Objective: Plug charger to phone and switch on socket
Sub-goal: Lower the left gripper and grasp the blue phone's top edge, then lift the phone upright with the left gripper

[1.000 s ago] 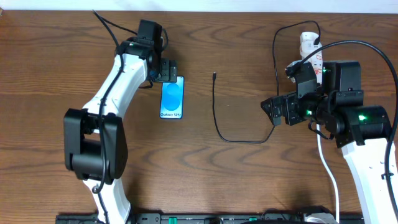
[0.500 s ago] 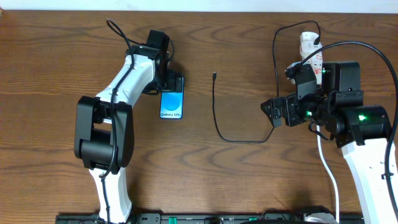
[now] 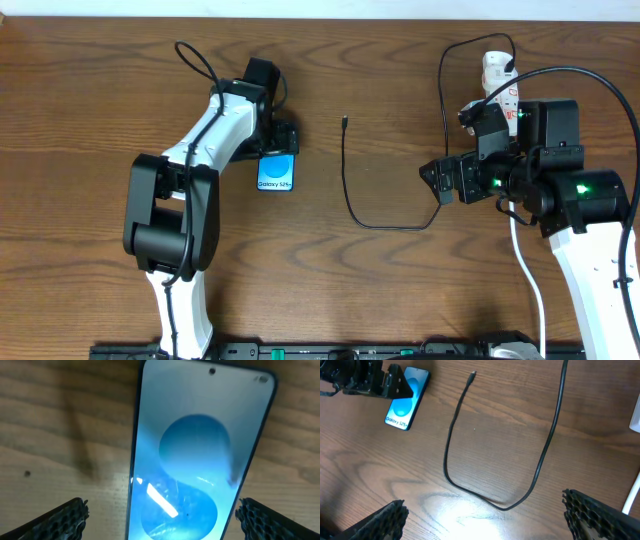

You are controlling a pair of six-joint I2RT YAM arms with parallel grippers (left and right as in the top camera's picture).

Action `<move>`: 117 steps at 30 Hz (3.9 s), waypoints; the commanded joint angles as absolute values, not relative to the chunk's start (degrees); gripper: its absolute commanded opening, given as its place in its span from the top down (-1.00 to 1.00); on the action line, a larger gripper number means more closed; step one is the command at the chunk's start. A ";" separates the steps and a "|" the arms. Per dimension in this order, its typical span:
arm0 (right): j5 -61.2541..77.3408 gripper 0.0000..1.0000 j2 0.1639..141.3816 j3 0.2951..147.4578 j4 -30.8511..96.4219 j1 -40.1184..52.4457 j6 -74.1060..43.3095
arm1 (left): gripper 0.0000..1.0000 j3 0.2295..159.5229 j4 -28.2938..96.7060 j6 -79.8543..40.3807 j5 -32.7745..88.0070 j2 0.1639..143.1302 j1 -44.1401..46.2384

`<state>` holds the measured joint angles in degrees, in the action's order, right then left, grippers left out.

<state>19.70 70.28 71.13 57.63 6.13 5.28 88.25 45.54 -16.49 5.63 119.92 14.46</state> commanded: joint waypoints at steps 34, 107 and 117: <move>19.64 -0.98 72.58 72.10 59.86 6.59 5.87 | -0.96 85.60 40.86 -17.69 -0.67 120.70 17.98; 20.03 -0.94 73.01 72.10 54.70 7.29 -5.85 | 0.85 87.96 49.80 -40.60 3.66 107.79 12.58; 17.04 -0.34 80.25 75.13 51.35 13.17 -16.25 | 0.86 87.96 53.21 -52.27 5.28 104.25 9.56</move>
<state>18.00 77.65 71.83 51.55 11.03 -11.70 87.02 52.97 -46.09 4.38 107.44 10.96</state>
